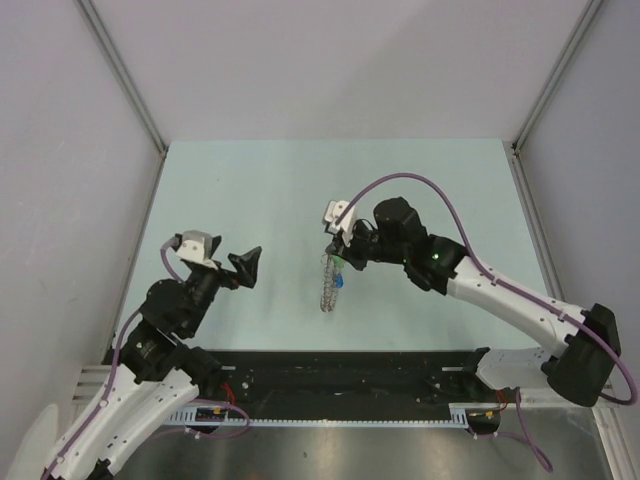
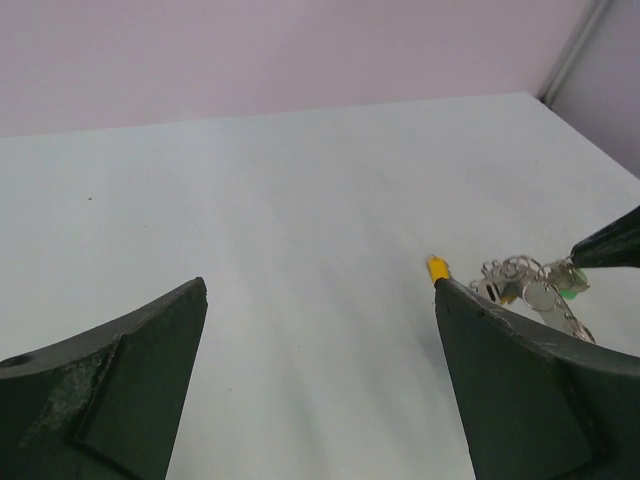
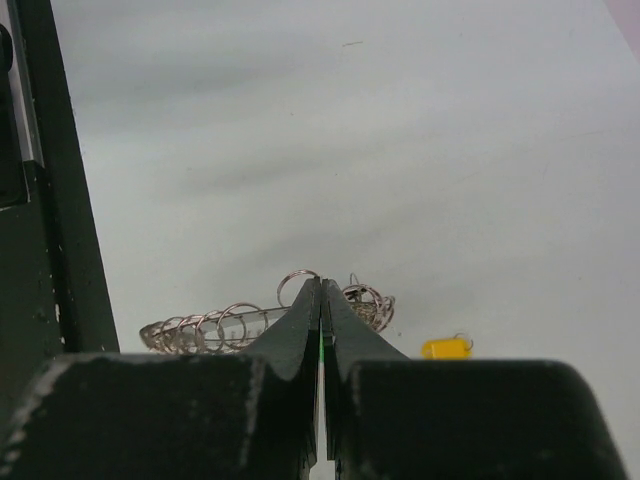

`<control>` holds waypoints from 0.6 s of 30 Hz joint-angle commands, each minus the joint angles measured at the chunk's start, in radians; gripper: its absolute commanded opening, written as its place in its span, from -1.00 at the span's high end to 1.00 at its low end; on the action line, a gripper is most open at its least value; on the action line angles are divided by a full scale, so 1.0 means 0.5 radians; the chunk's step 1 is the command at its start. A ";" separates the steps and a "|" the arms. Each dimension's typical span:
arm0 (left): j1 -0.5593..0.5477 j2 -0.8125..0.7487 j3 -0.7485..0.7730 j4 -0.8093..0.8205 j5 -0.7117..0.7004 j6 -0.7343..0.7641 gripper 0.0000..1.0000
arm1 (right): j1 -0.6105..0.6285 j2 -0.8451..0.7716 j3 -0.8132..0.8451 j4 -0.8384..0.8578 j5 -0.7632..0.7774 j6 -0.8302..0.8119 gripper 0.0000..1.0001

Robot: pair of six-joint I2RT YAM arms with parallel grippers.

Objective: Put the keys on the keyring

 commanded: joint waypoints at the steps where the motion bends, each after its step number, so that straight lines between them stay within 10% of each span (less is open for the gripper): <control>1: 0.160 -0.081 -0.025 -0.001 -0.077 -0.138 -1.00 | 0.023 0.198 0.239 0.110 -0.003 0.040 1.00; 18: 0.652 -0.274 -0.080 0.060 0.236 -0.224 -1.00 | 0.048 0.864 0.813 0.233 -0.046 -0.031 1.00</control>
